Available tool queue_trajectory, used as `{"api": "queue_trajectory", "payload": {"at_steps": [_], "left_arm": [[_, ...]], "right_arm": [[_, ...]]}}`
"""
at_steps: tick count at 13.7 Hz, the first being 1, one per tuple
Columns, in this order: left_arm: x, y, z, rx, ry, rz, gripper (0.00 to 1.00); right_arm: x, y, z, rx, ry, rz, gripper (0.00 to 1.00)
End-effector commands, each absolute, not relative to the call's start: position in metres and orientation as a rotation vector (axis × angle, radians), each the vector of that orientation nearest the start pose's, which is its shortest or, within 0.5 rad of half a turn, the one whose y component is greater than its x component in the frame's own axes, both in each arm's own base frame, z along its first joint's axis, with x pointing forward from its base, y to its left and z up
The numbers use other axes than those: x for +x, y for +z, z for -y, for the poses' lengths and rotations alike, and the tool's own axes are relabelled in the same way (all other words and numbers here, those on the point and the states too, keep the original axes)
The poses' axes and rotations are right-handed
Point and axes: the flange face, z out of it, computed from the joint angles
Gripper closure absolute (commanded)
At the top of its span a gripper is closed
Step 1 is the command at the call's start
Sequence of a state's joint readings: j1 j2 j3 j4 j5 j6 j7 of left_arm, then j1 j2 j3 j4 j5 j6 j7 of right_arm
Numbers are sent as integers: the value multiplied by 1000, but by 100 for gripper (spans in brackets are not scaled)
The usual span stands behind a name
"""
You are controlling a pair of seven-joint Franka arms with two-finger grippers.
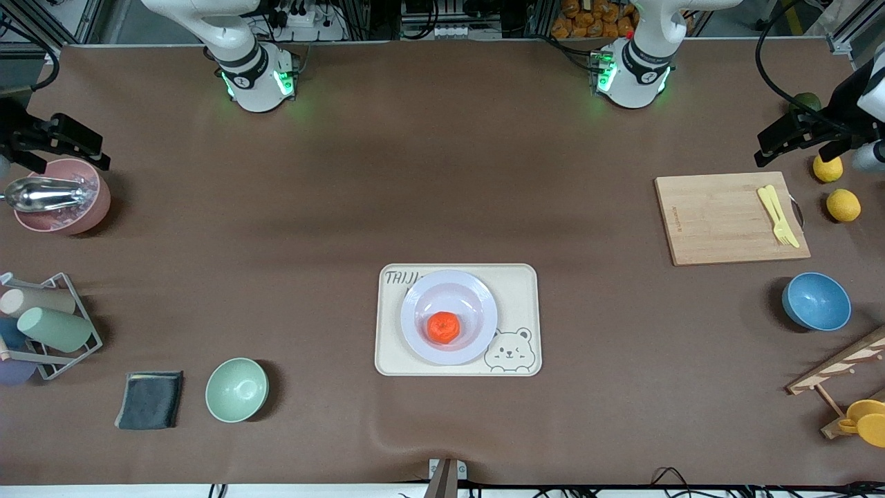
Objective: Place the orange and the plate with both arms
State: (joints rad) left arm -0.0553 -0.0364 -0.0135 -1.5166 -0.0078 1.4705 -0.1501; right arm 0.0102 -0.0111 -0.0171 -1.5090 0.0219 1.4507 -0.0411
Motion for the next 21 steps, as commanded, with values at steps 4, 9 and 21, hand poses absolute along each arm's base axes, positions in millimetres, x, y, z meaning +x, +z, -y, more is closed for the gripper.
{"api": "queue_trajectory", "payload": {"at_steps": [4,9,21], "left_arm": [[529,664,34,-3126,24,100,0],[530,662,35,-3128,30,98,0],[530,659,35,-3133,38,97,0]], "right_arm": [[547,638,8,-3138,41,84,0],[549,639,18,-3147,22,101,0],[548,638,6,-3139,31,142,0]]}}
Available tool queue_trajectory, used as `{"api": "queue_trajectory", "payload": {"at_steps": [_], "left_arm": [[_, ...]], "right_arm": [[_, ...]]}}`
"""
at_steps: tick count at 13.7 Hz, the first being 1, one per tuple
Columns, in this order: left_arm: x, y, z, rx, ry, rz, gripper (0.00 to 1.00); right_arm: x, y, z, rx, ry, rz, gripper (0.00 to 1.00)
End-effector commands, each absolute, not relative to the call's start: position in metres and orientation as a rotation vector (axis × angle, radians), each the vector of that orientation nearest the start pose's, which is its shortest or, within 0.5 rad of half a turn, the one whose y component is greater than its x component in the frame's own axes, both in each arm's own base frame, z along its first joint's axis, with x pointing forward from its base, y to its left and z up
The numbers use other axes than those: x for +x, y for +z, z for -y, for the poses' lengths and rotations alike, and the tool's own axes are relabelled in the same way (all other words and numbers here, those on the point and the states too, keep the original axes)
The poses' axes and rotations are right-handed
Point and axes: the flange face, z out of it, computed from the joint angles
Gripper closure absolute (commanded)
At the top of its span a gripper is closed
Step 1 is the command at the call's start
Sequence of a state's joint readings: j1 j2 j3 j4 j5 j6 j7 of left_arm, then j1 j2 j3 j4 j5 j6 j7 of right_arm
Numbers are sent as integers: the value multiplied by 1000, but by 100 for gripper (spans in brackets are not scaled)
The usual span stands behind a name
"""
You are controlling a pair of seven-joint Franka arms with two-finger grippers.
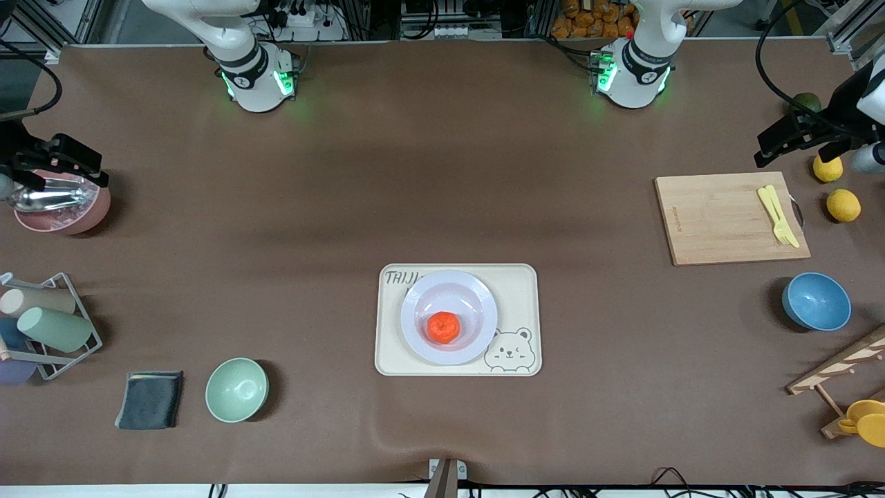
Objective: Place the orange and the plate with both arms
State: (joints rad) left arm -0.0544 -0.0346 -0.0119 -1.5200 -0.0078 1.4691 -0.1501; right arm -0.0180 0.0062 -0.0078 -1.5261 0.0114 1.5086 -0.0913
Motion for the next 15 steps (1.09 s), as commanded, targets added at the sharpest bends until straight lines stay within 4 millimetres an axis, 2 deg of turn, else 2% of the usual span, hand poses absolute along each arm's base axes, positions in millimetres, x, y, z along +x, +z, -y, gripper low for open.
{"api": "queue_trajectory", "payload": {"at_steps": [1,7,10,15], "left_arm": [[530,659,35,-3133,38,97,0],[521,651,35,-3132,21,94,0],[524,650,33,-3125,24,100,0],[526,660,27,-3124,-12,126,0]], "right_arm": [[548,638,1,-3138,31,154,0],[548,640,6,-3142,22,144,0],[548,641,6,-3142,15,144,0],[547,641,5,-3138,17,144,0]]}}
